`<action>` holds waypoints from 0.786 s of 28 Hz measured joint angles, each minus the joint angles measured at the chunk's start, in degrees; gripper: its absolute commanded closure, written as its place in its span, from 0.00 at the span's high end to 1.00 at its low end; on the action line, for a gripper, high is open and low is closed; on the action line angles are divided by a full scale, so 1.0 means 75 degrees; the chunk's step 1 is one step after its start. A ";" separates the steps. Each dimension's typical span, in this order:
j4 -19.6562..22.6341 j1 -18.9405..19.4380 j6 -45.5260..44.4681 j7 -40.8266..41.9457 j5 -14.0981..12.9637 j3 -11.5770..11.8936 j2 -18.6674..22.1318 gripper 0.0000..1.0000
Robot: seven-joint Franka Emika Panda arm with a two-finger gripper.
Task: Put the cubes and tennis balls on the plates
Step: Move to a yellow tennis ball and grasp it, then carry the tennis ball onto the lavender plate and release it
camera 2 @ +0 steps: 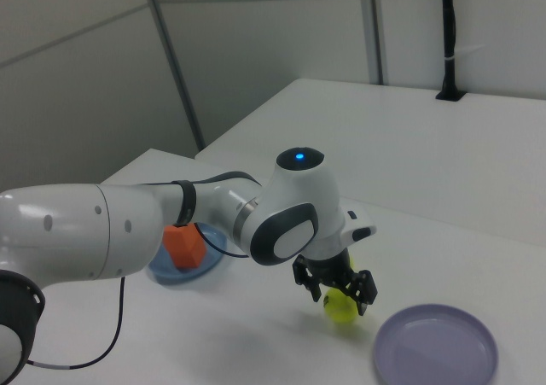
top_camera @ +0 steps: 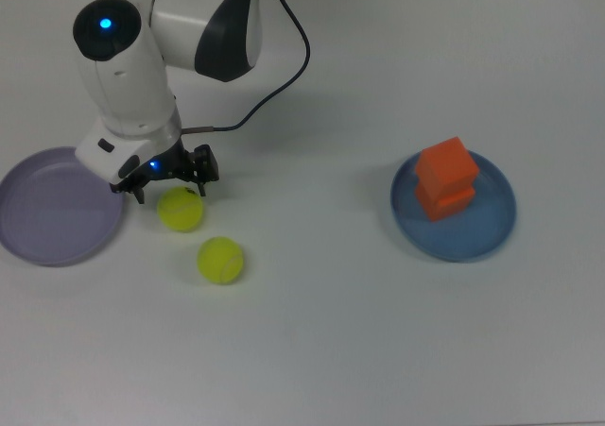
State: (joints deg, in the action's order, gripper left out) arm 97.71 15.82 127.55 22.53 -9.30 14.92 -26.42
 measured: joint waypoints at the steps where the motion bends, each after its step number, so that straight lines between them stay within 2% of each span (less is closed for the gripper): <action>1: 0.0001 0.0024 0.0045 0.0005 -0.0004 -0.0007 -0.0055 1.00; 8: 0.0000 0.0082 0.0525 0.0045 -0.0161 -0.0129 -0.0420 1.00; 9: -0.0003 0.0089 0.0566 0.0046 -0.0170 -0.0134 -0.0455 0.97; 14: -0.0046 0.0098 0.0615 0.0050 -0.0181 -0.0138 -0.0506 0.44; 15: -0.0060 0.0098 0.0615 0.0050 -0.0187 -0.0138 -0.0506 0.26; 17: -0.0102 0.0098 0.0615 0.0050 -0.0223 -0.0138 -0.0505 0.11; 19: -0.0134 0.0097 0.0615 0.0050 -0.0300 -0.0138 -0.0504 0.00; 22: -0.0182 0.0096 0.0615 0.0050 -0.0436 -0.0121 -0.0488 0.00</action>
State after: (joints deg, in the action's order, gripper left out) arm 96.35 16.54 132.16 22.90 -12.57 14.01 -30.08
